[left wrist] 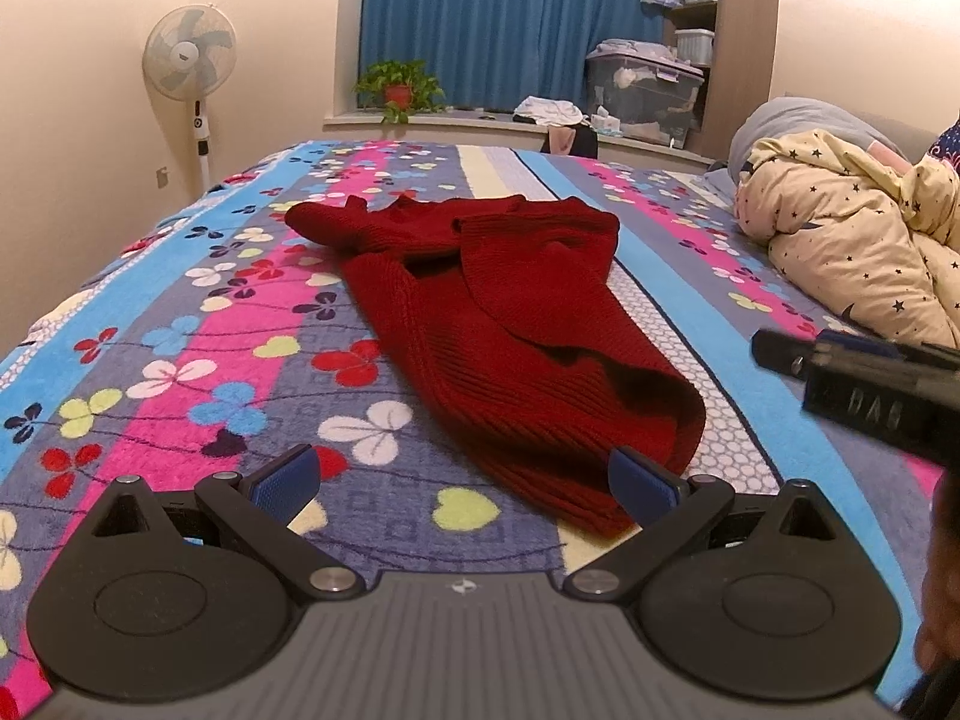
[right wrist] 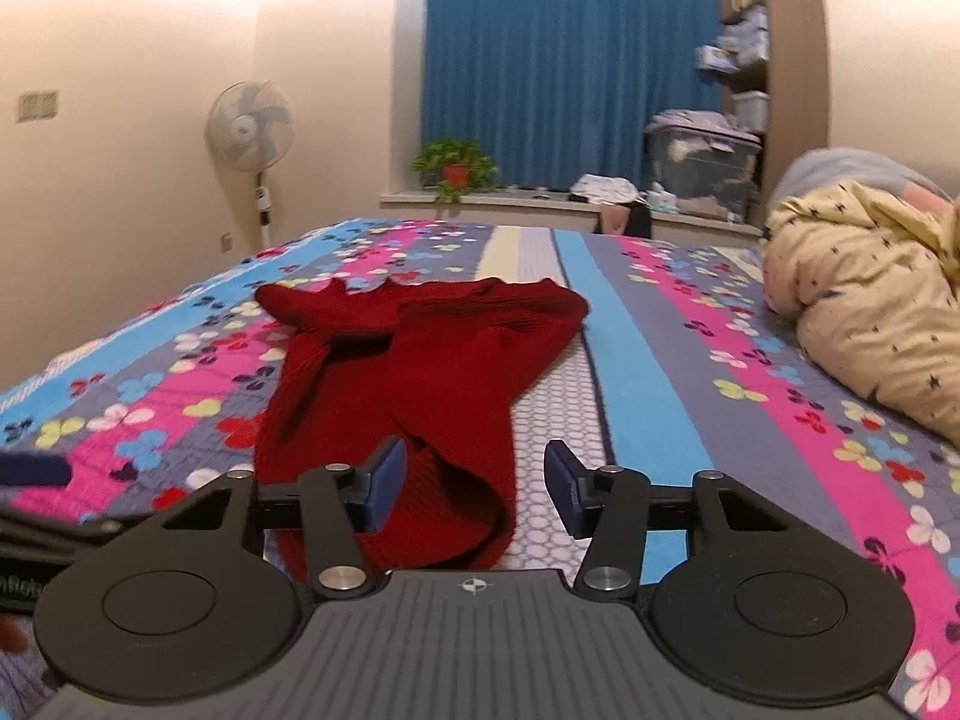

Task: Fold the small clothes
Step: 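Lower the left tool onto the red sweater and grasp its hem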

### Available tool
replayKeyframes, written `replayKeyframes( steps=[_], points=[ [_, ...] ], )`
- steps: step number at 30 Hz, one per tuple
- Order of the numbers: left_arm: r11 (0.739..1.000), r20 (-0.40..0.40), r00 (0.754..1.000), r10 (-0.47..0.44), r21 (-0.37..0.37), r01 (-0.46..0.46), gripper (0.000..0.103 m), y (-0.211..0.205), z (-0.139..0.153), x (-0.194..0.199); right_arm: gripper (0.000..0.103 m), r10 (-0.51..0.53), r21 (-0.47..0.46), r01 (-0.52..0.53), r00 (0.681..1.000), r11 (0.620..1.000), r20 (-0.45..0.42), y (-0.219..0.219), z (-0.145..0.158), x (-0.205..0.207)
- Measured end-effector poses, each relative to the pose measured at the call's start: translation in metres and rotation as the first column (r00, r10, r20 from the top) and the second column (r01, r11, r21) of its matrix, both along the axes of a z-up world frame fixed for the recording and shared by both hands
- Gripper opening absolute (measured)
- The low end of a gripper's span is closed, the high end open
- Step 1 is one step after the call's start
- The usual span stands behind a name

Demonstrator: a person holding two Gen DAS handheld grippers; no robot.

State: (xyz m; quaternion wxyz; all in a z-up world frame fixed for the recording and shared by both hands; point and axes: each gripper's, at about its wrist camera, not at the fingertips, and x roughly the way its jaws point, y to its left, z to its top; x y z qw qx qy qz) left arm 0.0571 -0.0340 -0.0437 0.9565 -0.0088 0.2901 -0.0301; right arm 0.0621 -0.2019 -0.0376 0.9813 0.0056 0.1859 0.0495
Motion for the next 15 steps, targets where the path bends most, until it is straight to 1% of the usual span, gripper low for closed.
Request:
replayKeyframes(
  steps=[2, 3, 4, 5, 6, 7, 8, 9, 11, 12, 15],
  points=[
    [1.000, -0.007, 1.000, -0.003, 0.003, 0.003, 0.101, 0.000, -0.003, 0.001, 0.053, -0.017, 0.034, 0.018, 1.000, 0.999, -0.008, -0.005, 0.001, 0.002],
    [1.000, -0.011, 1.000, -0.005, 0.005, 0.005, 0.098, 0.000, -0.004, 0.001, 0.053, -0.025, 0.048, 0.026, 1.000, 0.999, -0.010, -0.008, 0.001, 0.004],
    [1.000, -0.018, 1.000, -0.016, 0.007, 0.016, 0.095, -0.002, -0.007, 0.001, 0.056, -0.031, 0.062, 0.032, 0.999, 0.998, -0.017, -0.010, 0.001, 0.005],
    [1.000, -0.022, 0.999, -0.025, 0.008, 0.025, 0.086, -0.003, -0.008, 0.001, 0.062, -0.039, 0.064, 0.041, 0.999, 0.997, -0.030, -0.009, 0.001, 0.006],
    [0.999, -0.026, 0.999, -0.041, 0.013, 0.041, 0.076, -0.005, -0.011, 0.001, 0.064, -0.050, 0.070, 0.052, 0.998, 0.996, -0.033, -0.010, 0.001, 0.008],
    [0.999, -0.027, 0.998, -0.049, 0.015, 0.050, 0.071, -0.006, -0.012, 0.001, 0.067, -0.057, 0.080, 0.059, 0.998, 0.995, -0.032, -0.011, 0.002, 0.009],
    [0.997, -0.028, 0.997, -0.068, 0.020, 0.069, 0.061, -0.008, -0.014, 0.001, 0.067, -0.059, 0.074, 0.061, 0.998, 0.995, -0.032, -0.012, 0.002, 0.010],
    [0.996, -0.030, 0.996, -0.081, 0.021, 0.082, 0.055, -0.009, -0.015, 0.001, 0.067, -0.062, 0.024, 0.063, 0.998, 0.998, -0.033, -0.010, 0.004, 0.009],
    [0.993, -0.048, 0.992, -0.114, 0.011, 0.115, 0.049, -0.011, -0.019, 0.004, 0.067, -0.065, 0.036, 0.067, 0.997, 0.997, -0.040, -0.012, 0.006, 0.011],
    [0.992, -0.063, 0.990, -0.124, 0.006, 0.125, 0.047, -0.011, -0.021, 0.007, 0.067, -0.072, 0.037, 0.074, 0.996, 0.997, -0.047, -0.013, 0.007, 0.012],
    [0.994, -0.091, 0.990, -0.111, 0.005, 0.112, 0.047, -0.007, -0.023, 0.022, 0.067, -0.103, 0.066, 0.107, 0.992, 0.992, -0.074, -0.021, 0.009, 0.019]
  ],
)
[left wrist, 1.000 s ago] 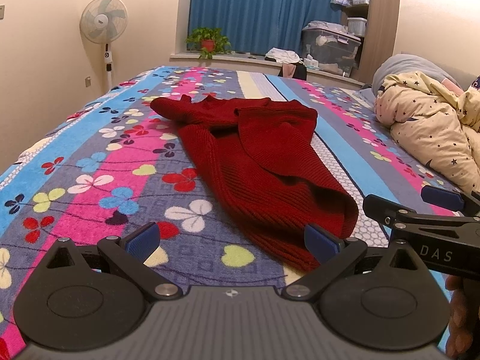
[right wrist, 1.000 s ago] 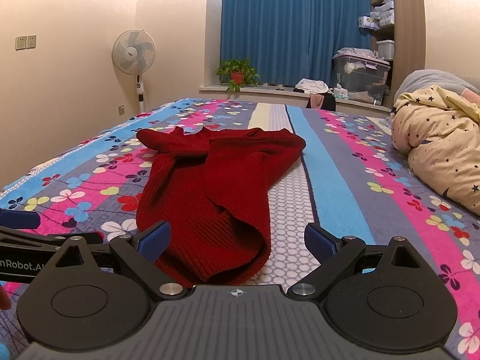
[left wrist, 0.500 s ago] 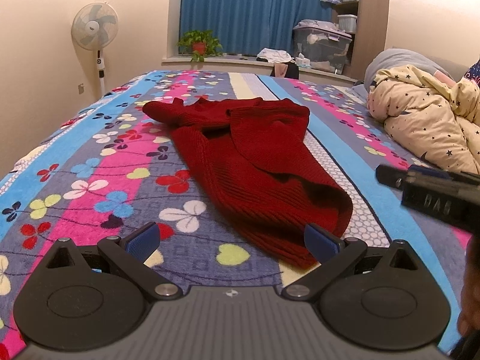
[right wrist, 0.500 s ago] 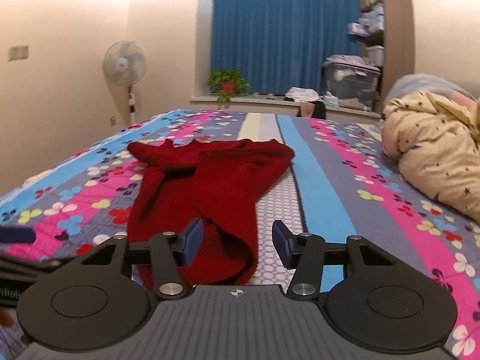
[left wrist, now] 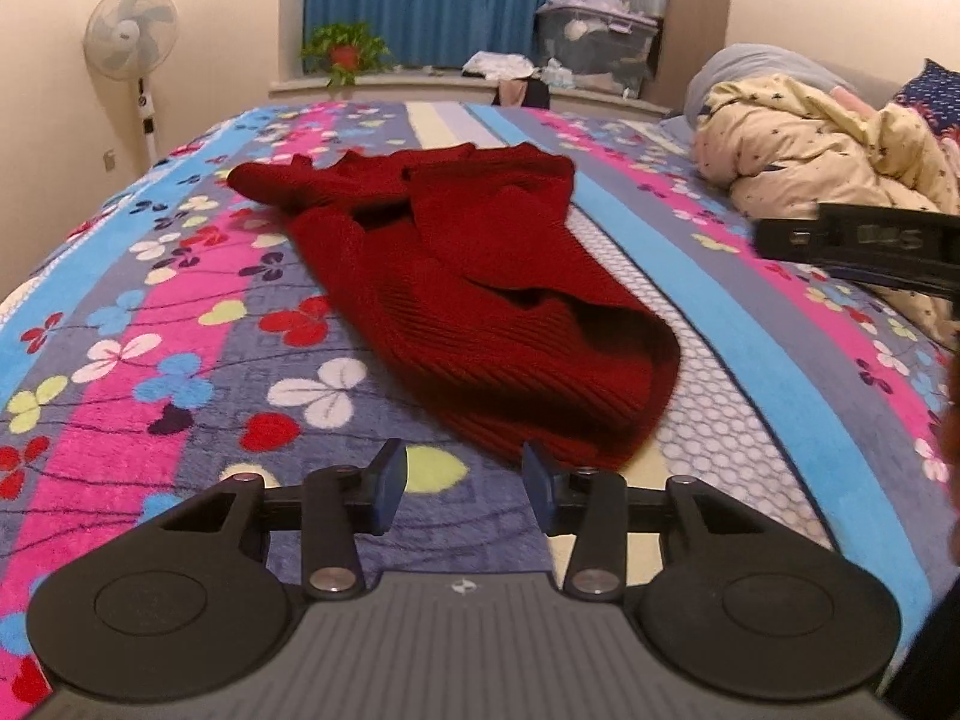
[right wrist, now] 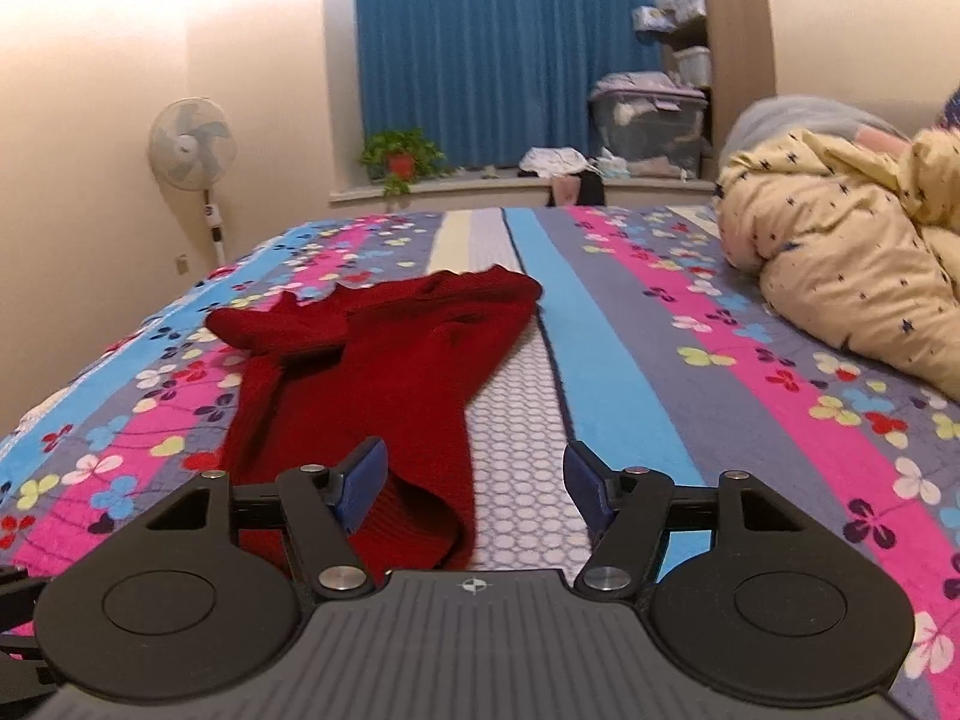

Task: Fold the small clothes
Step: 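Lower the left tool onto the red sweater and grasp its hem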

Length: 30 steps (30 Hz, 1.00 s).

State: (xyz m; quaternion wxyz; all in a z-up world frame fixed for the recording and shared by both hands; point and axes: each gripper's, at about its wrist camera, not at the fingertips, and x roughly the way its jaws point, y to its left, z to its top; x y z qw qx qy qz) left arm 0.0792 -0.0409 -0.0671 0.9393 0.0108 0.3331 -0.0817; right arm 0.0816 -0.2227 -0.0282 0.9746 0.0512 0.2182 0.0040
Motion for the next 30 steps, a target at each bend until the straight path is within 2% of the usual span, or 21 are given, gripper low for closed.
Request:
replayKeyframes(
  steps=[2, 4, 6, 8, 11, 12, 13, 15, 16, 17, 18, 19, 21, 23, 27, 30],
  points=[
    [0.999, -0.031, 0.999, 0.040, -0.008, -0.040, 0.048, 0.003, -0.003, 0.022, 0.067, -0.030, 0.028, 0.031, 0.999, 0.999, -0.016, -0.008, 0.003, 0.005],
    [0.994, -0.083, 0.992, 0.094, -0.041, -0.098, 0.052, 0.008, -0.011, 0.046, 0.066, -0.072, 0.031, 0.073, 0.997, 0.997, -0.017, -0.016, 0.005, 0.007],
    [0.979, -0.156, 0.973, 0.169, -0.090, -0.185, 0.076, 0.015, -0.020, 0.070, 0.066, -0.116, 0.031, 0.116, 0.993, 0.993, -0.016, -0.025, 0.006, 0.009],
    [0.952, -0.202, 0.948, 0.244, -0.135, -0.274, 0.085, 0.018, -0.029, 0.089, 0.066, -0.147, 0.055, 0.148, 0.989, 0.987, -0.020, -0.036, 0.006, 0.011],
    [0.912, -0.268, 0.918, 0.293, -0.210, -0.352, 0.087, 0.017, -0.044, 0.114, 0.066, -0.178, 0.081, 0.180, 0.983, 0.980, -0.032, -0.050, 0.005, 0.015],
    [0.901, -0.285, 0.907, 0.310, -0.216, -0.376, 0.092, 0.014, -0.050, 0.121, 0.066, -0.185, 0.084, 0.187, 0.982, 0.979, -0.034, -0.053, 0.005, 0.016],
    [0.899, -0.275, 0.905, 0.326, -0.206, -0.386, 0.094, 0.009, -0.051, 0.125, 0.066, -0.190, 0.089, 0.193, 0.981, 0.977, -0.036, -0.056, 0.005, 0.017],
    [0.912, -0.242, 0.911, 0.334, -0.161, -0.378, 0.094, -0.003, -0.051, 0.131, 0.066, -0.197, 0.095, 0.200, 0.979, 0.975, -0.043, -0.061, 0.004, 0.018],
    [0.916, -0.230, 0.914, 0.334, -0.151, -0.372, 0.092, -0.008, -0.051, 0.132, 0.066, -0.201, 0.099, 0.204, 0.979, 0.974, -0.043, -0.064, 0.003, 0.019],
    [0.921, -0.215, 0.922, 0.322, -0.153, -0.357, 0.079, -0.011, -0.050, 0.133, 0.066, -0.204, 0.102, 0.207, 0.978, 0.973, -0.046, -0.065, 0.003, 0.020],
    [0.930, -0.208, 0.932, 0.297, -0.158, -0.331, 0.053, -0.014, -0.050, 0.134, 0.066, -0.206, 0.103, 0.210, 0.977, 0.972, -0.046, -0.066, 0.003, 0.020],
    [0.945, -0.206, 0.945, 0.254, -0.154, -0.288, 0.043, -0.019, -0.049, 0.137, 0.066, -0.209, 0.102, 0.213, 0.977, 0.972, -0.048, -0.066, 0.003, 0.019],
    [0.966, -0.174, 0.959, 0.221, -0.099, -0.241, 0.018, -0.027, -0.044, 0.133, 0.066, -0.209, 0.108, 0.214, 0.977, 0.971, -0.051, -0.066, 0.003, 0.020],
    [0.978, -0.160, 0.971, 0.179, -0.083, -0.194, 0.015, -0.027, -0.038, 0.131, 0.063, -0.203, 0.103, 0.207, 0.978, 0.973, -0.046, -0.065, 0.002, 0.019],
    [0.981, -0.139, 0.983, 0.122, -0.134, -0.140, 0.013, 0.000, -0.021, 0.117, 0.053, -0.185, 0.084, 0.188, 0.982, 0.979, -0.039, -0.060, 0.001, 0.014],
    [0.988, -0.104, 0.993, 0.056, -0.141, -0.070, 0.012, 0.021, -0.004, 0.091, 0.045, -0.180, 0.084, 0.182, 0.983, 0.980, -0.025, -0.062, 0.002, 0.010]
  ],
)
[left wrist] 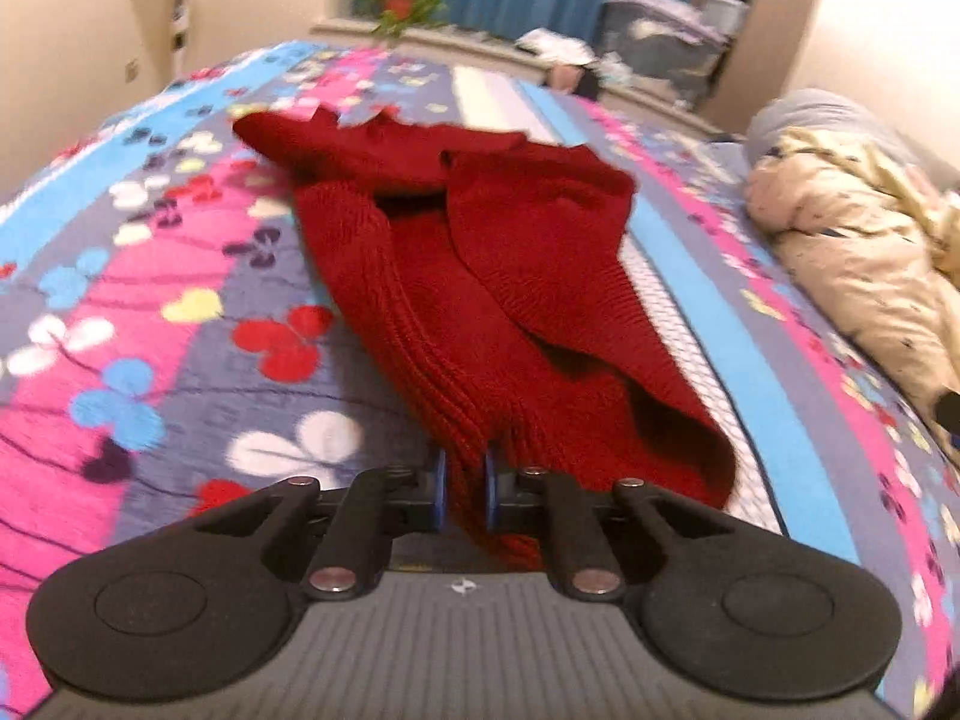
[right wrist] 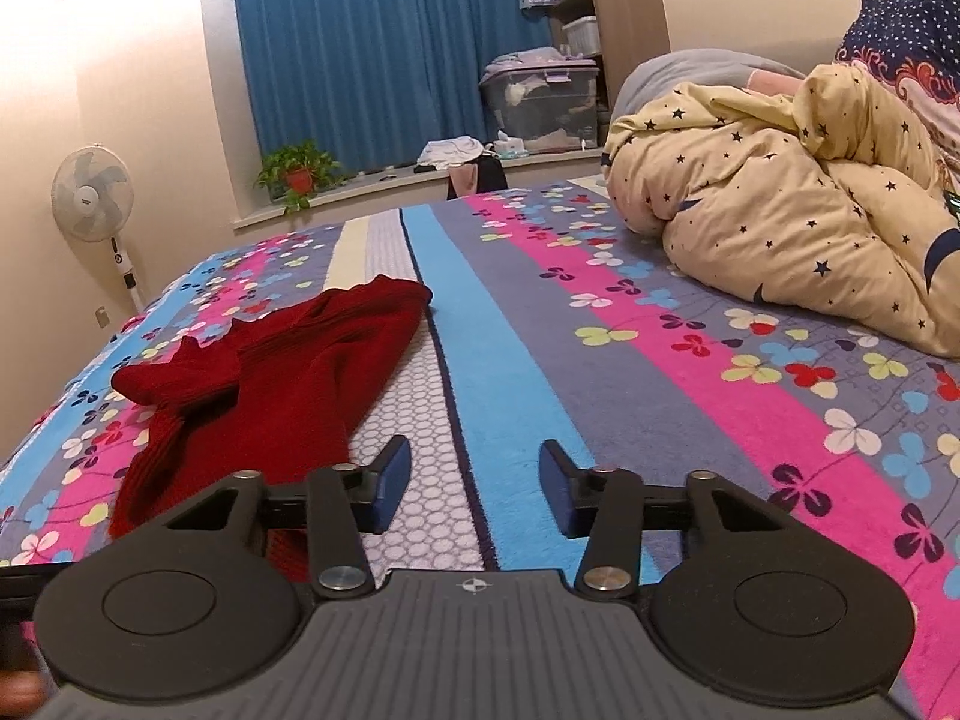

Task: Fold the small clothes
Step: 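Lower the left tool onto the red sweater and grasp its hem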

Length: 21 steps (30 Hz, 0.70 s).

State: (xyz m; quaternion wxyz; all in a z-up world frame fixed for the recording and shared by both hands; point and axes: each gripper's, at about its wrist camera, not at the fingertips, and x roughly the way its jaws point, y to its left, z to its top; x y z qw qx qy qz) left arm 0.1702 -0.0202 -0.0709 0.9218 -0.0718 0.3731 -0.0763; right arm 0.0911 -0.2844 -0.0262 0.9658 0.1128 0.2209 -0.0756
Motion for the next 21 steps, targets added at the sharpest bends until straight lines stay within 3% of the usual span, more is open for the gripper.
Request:
replayKeyframes(
  steps=[5, 10, 12, 13, 14, 16, 17, 20, 21],
  points=[
    [0.995, 0.001, 0.995, -0.099, 0.030, 0.099, 0.012, 0.052, 0.023, -0.034, 0.039, -0.009, -0.010, 0.009, 1.000, 1.000, -0.009, -0.001, -0.001, -0.009],
    [0.993, -0.043, 0.992, -0.118, -0.003, 0.118, 0.012, 0.112, 0.037, -0.032, 0.039, 0.001, -0.028, -0.002, 1.000, 1.000, -0.016, 0.006, -0.004, -0.021],
    [0.994, -0.072, 0.993, -0.095, -0.055, 0.091, 0.012, 0.137, 0.029, -0.030, 0.039, 0.022, -0.039, -0.023, 1.000, 0.999, -0.017, 0.009, -0.006, -0.025],
    [0.994, -0.108, 0.991, -0.075, -0.088, 0.065, 0.013, 0.146, 0.023, -0.029, 0.039, 0.037, -0.051, -0.038, 0.999, 0.998, -0.020, 0.013, -0.008, -0.026],
    [0.990, -0.203, 0.979, -0.036, -0.138, 0.008, 0.011, 0.156, 0.011, -0.022, 0.039, 0.050, -0.062, -0.051, 0.999, 0.997, -0.022, 0.016, -0.010, -0.027],
    [0.980, -0.254, 0.967, 0.007, -0.193, -0.058, 0.012, 0.165, 0.005, -0.016, 0.039, 0.089, -0.076, -0.091, 0.996, 0.993, -0.032, 0.022, -0.014, -0.026],
    [0.976, -0.247, 0.969, 0.025, -0.205, -0.078, 0.015, 0.168, 0.007, -0.014, 0.039, 0.109, -0.078, -0.112, 0.993, 0.991, -0.039, 0.025, -0.017, -0.024],
    [0.963, -0.244, 0.968, 0.060, -0.241, -0.120, 0.051, 0.171, 0.009, -0.007, 0.039, 0.193, -0.066, -0.197, 0.979, 0.978, -0.060, 0.038, -0.022, -0.016],
    [0.958, -0.257, 0.964, 0.066, -0.255, -0.133, 0.055, 0.171, 0.008, -0.004, 0.039, 0.223, -0.065, -0.227, 0.973, 0.972, -0.065, 0.045, -0.023, -0.012]
  ],
)
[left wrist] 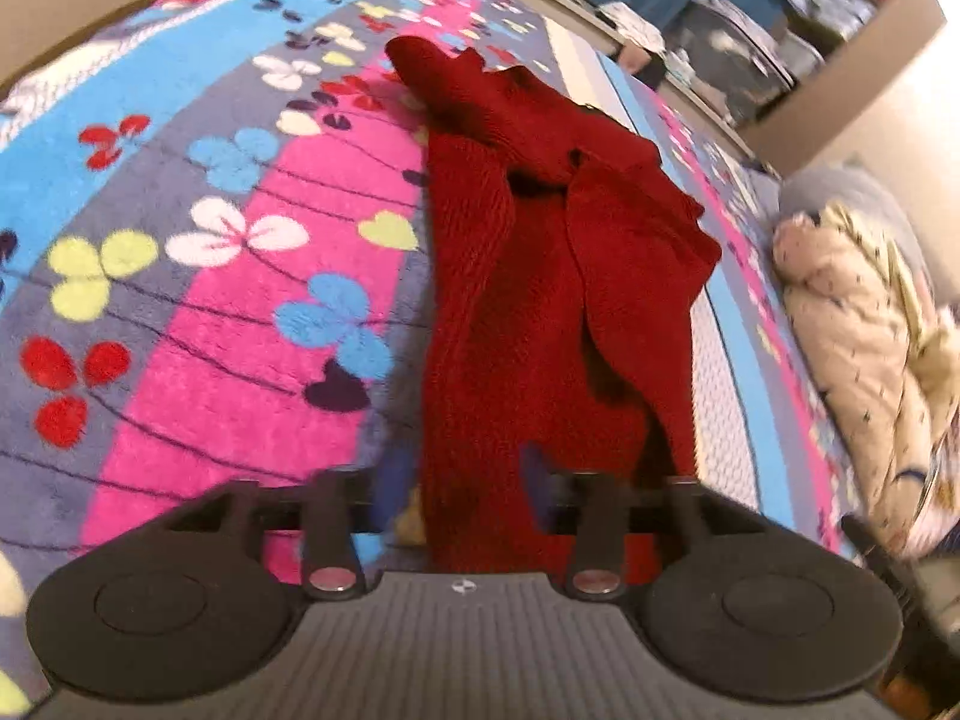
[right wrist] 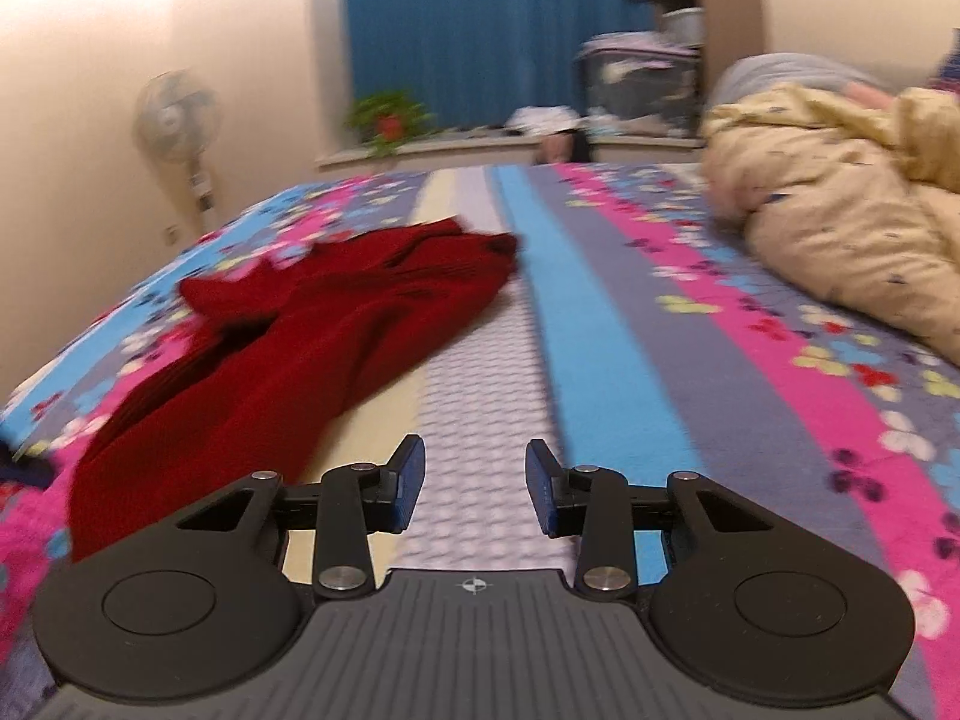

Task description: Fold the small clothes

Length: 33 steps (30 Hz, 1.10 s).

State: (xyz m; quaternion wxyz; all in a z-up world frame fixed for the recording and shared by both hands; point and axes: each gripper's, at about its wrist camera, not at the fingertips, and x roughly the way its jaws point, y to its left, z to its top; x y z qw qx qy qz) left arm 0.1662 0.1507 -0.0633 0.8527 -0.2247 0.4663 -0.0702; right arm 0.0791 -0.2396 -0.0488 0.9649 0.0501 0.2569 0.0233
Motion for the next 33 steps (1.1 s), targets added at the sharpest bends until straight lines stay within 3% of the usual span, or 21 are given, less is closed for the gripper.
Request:
replayKeyframes(
  steps=[3, 4, 7, 11, 14, 16, 18, 19, 20, 21, 22, 24, 27, 30, 33],
  points=[
    [1.000, -0.048, 0.999, 0.001, 0.007, 0.000, 0.063, -0.010, -0.006, 0.012, 0.040, 0.106, -0.023, -0.106, 0.994, 0.994, -0.005, 0.024, 0.003, 0.014],
    [1.000, -0.057, 0.998, 0.001, 0.016, 0.000, 0.063, -0.015, -0.009, 0.012, 0.047, 0.141, -0.040, -0.142, 0.990, 0.989, -0.007, 0.035, 0.005, 0.021],
    [0.999, -0.083, 0.997, 0.002, 0.045, 0.002, 0.063, -0.019, -0.017, 0.018, 0.079, 0.204, -0.096, -0.205, 0.979, 0.974, -0.021, 0.073, 0.008, 0.053],
    [0.998, -0.097, 0.995, 0.024, 0.065, -0.018, 0.062, -0.013, -0.023, 0.019, 0.081, 0.269, -0.175, -0.274, 0.962, 0.946, -0.051, 0.127, 0.002, 0.100],
    [0.999, -0.104, 0.994, 0.028, 0.049, -0.023, 0.062, -0.010, -0.026, 0.021, 0.081, 0.317, -0.266, -0.350, 0.935, 0.898, -0.158, 0.170, -0.017, 0.132],
    [0.999, -0.107, 0.994, 0.012, 0.040, -0.008, 0.061, -0.011, -0.028, 0.022, 0.077, 0.322, -0.348, -0.399, 0.910, 0.848, -0.260, 0.191, -0.036, 0.147],
    [0.999, -0.113, 0.993, -0.016, 0.046, 0.022, 0.061, -0.015, -0.030, 0.024, 0.064, 0.314, -0.436, -0.418, 0.903, 0.797, -0.293, 0.200, -0.045, 0.152],
    [0.998, -0.116, 0.993, -0.027, 0.055, 0.034, 0.060, -0.017, -0.031, 0.025, 0.048, 0.310, -0.458, -0.412, 0.907, 0.787, -0.283, 0.198, -0.042, 0.153],
    [0.997, -0.120, 0.992, -0.038, 0.064, 0.046, 0.055, -0.019, -0.032, 0.026, 0.036, 0.310, -0.439, -0.408, 0.909, 0.801, -0.279, 0.190, -0.035, 0.154],
    [0.996, -0.124, 0.991, -0.049, 0.070, 0.058, 0.041, -0.022, -0.033, 0.027, 0.028, 0.309, -0.390, -0.398, 0.911, 0.830, -0.271, 0.178, -0.026, 0.153],
    [0.994, -0.129, 0.989, -0.068, 0.077, 0.078, 0.031, -0.025, -0.035, 0.028, 0.004, 0.303, -0.340, -0.379, 0.918, 0.861, -0.254, 0.162, -0.015, 0.150],
    [0.989, -0.128, 0.987, -0.096, 0.103, 0.110, 0.014, -0.031, -0.035, 0.028, 0.005, 0.214, -0.340, -0.270, 0.957, 0.901, -0.194, 0.126, 0.005, 0.135],
    [0.977, -0.100, 0.982, -0.158, 0.128, 0.170, 0.011, -0.040, -0.030, 0.021, 0.003, 0.119, -0.173, -0.146, 0.980, 0.974, -0.160, 0.057, 0.028, 0.103],
    [0.974, -0.025, 0.978, -0.207, 0.090, 0.208, 0.011, -0.042, -0.014, 0.009, 0.002, 0.035, -0.050, -0.043, 0.989, 0.998, -0.140, 0.005, 0.036, 0.052],
    [0.971, 0.021, 0.972, -0.233, 0.065, 0.231, 0.010, -0.039, 0.000, -0.007, 0.001, -0.020, 0.105, 0.036, 0.987, 0.994, -0.157, -0.030, 0.028, -0.006]
  ],
)
